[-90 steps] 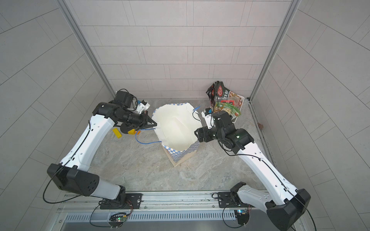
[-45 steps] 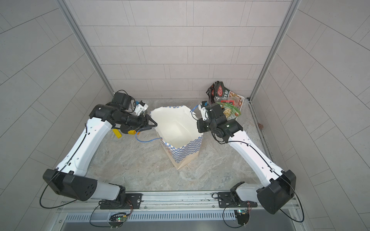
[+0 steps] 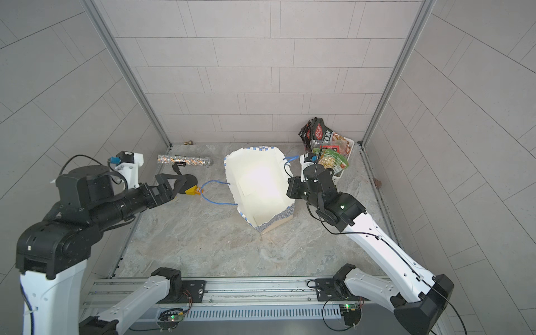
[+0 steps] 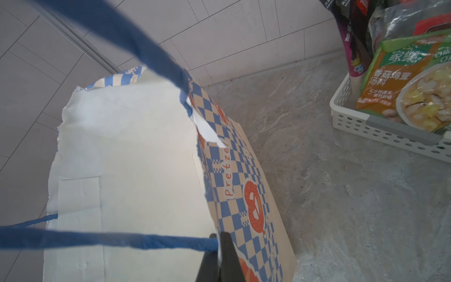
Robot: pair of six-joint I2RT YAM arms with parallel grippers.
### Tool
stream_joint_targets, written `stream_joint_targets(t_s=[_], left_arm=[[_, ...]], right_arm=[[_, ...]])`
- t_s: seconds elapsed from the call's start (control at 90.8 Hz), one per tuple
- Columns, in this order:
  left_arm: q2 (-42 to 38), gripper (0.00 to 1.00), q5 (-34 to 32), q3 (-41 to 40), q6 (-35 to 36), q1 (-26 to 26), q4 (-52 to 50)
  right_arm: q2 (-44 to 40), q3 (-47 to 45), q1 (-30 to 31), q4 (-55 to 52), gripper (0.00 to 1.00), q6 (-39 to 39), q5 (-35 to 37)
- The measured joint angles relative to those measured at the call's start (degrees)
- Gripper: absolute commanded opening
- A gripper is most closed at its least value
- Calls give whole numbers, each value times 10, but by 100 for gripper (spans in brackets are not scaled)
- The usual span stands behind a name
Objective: Place the condiment packets inside the bag
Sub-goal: Pick up the paper bag from the center of the board.
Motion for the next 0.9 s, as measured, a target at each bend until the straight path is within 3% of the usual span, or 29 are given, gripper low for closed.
stream_joint_targets(t_s=[0.429,0.903], left_arm=[[-21,100,37,-192,-92,-82,60],[46,97,18,-249,-146,-184,207]], right_arm=[[9,-3,85,39,0,67,52],[19,-6,96,39,0,79,68]])
